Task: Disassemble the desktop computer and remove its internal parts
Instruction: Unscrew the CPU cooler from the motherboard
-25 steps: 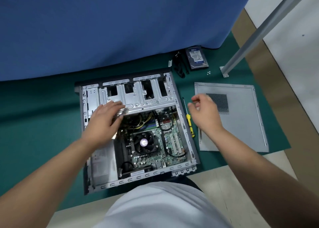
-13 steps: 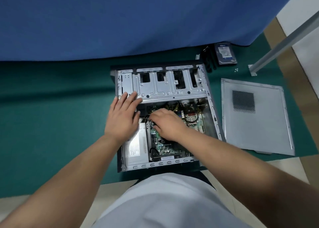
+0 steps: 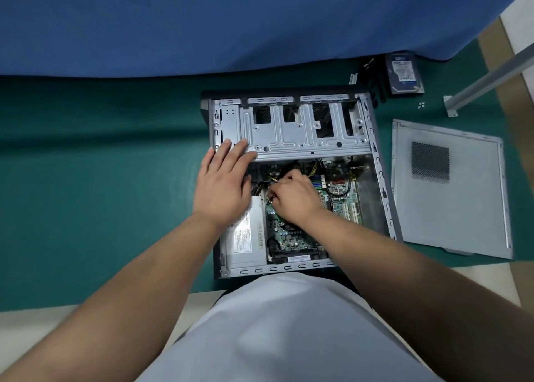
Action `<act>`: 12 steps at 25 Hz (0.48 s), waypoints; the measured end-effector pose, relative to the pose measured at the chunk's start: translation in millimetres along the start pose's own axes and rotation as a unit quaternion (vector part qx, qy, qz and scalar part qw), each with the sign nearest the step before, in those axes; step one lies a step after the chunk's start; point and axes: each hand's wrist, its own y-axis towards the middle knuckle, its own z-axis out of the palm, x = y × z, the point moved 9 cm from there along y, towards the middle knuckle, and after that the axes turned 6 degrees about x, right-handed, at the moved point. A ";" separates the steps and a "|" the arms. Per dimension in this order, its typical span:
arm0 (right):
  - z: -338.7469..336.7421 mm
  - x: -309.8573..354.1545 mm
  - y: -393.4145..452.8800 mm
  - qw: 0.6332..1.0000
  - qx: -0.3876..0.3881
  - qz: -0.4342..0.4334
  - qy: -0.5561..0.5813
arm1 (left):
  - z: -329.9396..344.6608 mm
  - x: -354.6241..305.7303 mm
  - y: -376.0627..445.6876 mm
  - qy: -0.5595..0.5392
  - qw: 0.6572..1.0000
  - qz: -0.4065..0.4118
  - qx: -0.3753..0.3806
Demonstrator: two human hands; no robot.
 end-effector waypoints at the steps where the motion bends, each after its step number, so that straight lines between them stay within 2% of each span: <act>1: 0.5 1.4 1.8 1.000 0.004 0.006 -0.010 | -0.8 0.1 0.1 -0.001 1.000 -0.001 -0.001; 12: 5.9 2.9 5.8 0.998 -0.016 0.067 0.000 | -3.2 -3.1 0.0 0.004 1.000 0.000 -0.011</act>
